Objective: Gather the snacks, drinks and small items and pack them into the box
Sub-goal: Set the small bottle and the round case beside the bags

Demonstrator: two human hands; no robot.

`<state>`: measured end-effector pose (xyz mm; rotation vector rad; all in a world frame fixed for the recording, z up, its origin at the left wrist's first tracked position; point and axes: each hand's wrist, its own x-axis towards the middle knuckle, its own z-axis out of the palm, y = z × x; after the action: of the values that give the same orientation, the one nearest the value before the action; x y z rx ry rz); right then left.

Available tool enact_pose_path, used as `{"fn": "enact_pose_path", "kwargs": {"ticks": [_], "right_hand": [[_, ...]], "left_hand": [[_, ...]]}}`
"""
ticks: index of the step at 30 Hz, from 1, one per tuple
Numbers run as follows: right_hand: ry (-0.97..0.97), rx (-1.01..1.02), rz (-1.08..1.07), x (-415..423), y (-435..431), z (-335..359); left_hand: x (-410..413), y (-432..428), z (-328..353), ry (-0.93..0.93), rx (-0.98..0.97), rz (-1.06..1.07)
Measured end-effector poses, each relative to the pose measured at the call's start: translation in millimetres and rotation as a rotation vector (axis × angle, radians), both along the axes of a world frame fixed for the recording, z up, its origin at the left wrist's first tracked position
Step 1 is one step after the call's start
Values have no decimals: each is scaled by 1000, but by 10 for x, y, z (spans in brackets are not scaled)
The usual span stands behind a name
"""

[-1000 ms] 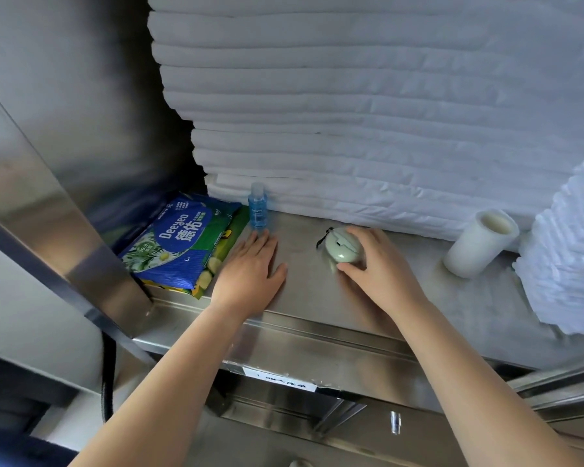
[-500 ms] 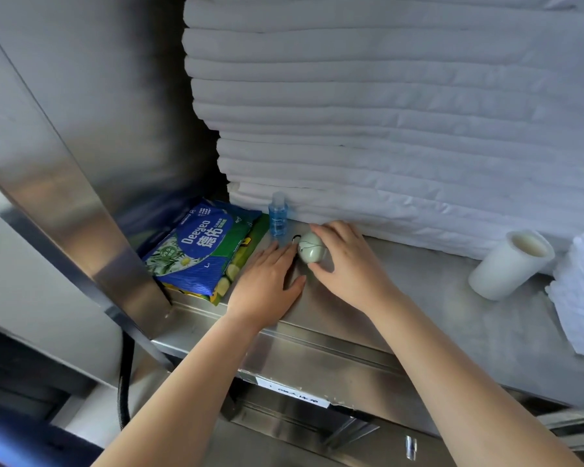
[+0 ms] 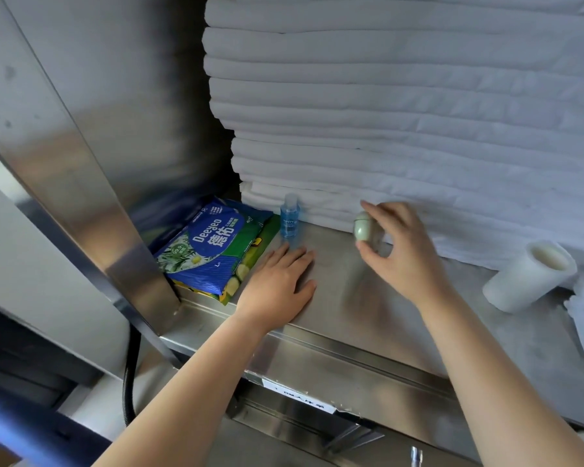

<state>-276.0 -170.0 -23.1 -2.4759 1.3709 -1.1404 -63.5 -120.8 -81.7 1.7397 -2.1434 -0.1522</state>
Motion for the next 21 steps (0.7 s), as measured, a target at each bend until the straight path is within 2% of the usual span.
{"fn": "enact_pose_path", "kwargs": {"ticks": [2,5,7,11,15,19,21], "right_hand": [[104,-1,-74,-52,-30,67],[265,137,-104,19,-14,29],[279,199,-72,116,23,-64],[236,182,-53,261,70,-270],[75,246,-47,148,77,-319],[-87,429,-98,-127,87,-336],[-91,461,-101,-142,90,-368]], "left_hand": [[-2,1,-2,5,0,2],[-2,4,1,4,5,5],[-5,9,6,10,3,5],[-12,14,12,23,-4,1],[-15,24,17,9,-12,-5],[-23,67,60,18,-126,-119],[-26,78,74,-30,-172,-180]]}}
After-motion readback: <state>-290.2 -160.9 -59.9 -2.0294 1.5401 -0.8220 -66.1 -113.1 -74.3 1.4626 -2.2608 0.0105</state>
